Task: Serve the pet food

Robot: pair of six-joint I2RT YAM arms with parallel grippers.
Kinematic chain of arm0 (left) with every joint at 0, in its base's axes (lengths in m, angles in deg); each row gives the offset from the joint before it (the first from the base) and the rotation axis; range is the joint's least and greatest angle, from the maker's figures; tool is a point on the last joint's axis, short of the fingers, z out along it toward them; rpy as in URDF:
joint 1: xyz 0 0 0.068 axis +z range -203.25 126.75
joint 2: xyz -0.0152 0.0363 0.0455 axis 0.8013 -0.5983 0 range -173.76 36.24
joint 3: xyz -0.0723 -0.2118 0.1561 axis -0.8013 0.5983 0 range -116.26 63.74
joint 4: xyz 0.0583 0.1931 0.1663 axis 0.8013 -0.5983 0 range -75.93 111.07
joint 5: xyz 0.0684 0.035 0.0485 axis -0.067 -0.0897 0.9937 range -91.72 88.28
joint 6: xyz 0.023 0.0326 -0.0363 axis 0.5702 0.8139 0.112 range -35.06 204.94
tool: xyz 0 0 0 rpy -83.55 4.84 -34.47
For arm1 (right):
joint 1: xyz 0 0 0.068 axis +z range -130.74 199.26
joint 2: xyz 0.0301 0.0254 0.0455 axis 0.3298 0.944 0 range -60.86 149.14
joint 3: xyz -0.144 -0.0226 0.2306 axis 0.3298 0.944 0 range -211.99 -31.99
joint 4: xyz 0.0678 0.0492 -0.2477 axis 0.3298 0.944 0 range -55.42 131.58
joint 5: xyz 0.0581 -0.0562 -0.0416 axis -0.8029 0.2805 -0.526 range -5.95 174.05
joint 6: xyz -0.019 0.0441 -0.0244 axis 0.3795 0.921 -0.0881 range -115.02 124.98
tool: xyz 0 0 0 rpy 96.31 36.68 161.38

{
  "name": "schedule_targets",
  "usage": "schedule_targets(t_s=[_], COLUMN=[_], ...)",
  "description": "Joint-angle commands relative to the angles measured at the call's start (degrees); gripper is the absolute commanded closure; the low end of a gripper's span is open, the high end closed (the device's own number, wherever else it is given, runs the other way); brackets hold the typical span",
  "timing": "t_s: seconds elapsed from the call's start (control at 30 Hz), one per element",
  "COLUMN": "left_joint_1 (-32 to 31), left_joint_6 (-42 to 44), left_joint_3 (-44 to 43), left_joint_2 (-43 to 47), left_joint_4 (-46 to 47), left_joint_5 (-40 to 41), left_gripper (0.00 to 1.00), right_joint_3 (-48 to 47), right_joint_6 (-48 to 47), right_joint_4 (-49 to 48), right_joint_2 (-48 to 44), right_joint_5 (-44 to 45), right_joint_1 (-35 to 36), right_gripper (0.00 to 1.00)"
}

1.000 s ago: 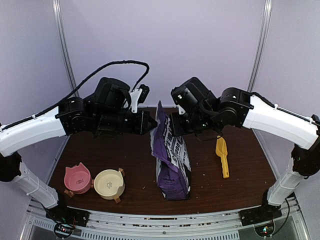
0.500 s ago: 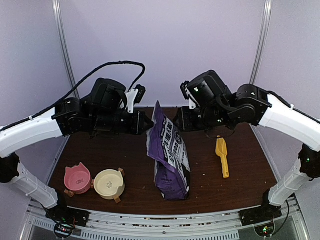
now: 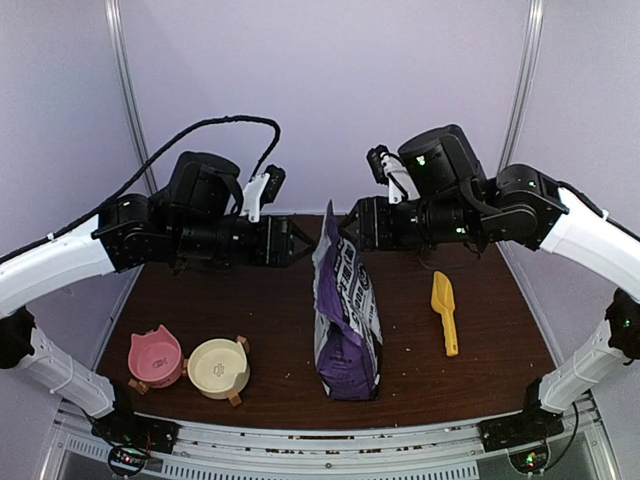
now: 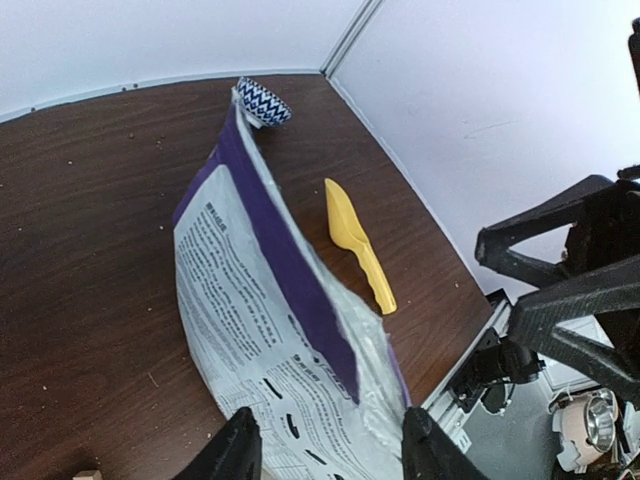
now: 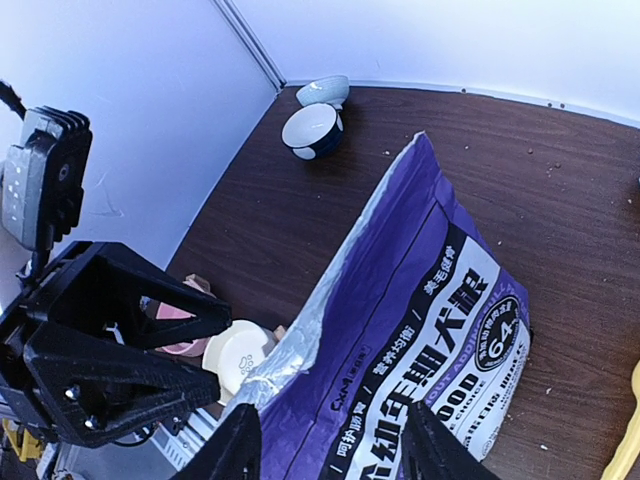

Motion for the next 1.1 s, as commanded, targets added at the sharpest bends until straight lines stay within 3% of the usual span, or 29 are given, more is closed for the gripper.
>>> schedule_targets(t_s=[0.0, 0.43, 0.87, 1.07], left_joint_1=[0.3, 0.4, 0.4, 0.4], left_joint_6=[-0.4, -1.0, -0.8, 1.0], left_joint_3=[0.3, -0.5, -0.2, -0.2], left_joint_2=[0.6, -2.1, -3.8, -5.1], left_joint_4=[5.6, 2.9, 4.1, 6.8], left_joint_5=[-4.2, -4.9, -6.6, -8.1], left_gripper=[0.49, 0.53, 0.82, 0.87], right_joint_3=[0.1, -0.9, -3.3, -2.7], right_joint_6=[1.0, 1.8, 2.0, 1.3], right_joint_4=[-1.9, -3.0, -1.0, -0.5], right_joint_2=[1.6, 4.9, 8.3, 9.4], right_joint_5=[-2.2, -3.1, -1.5, -2.3], right_joint_1=[0.2, 0.2, 0.2, 0.2], right_gripper=[0.53, 0.55, 0.62, 0.58])
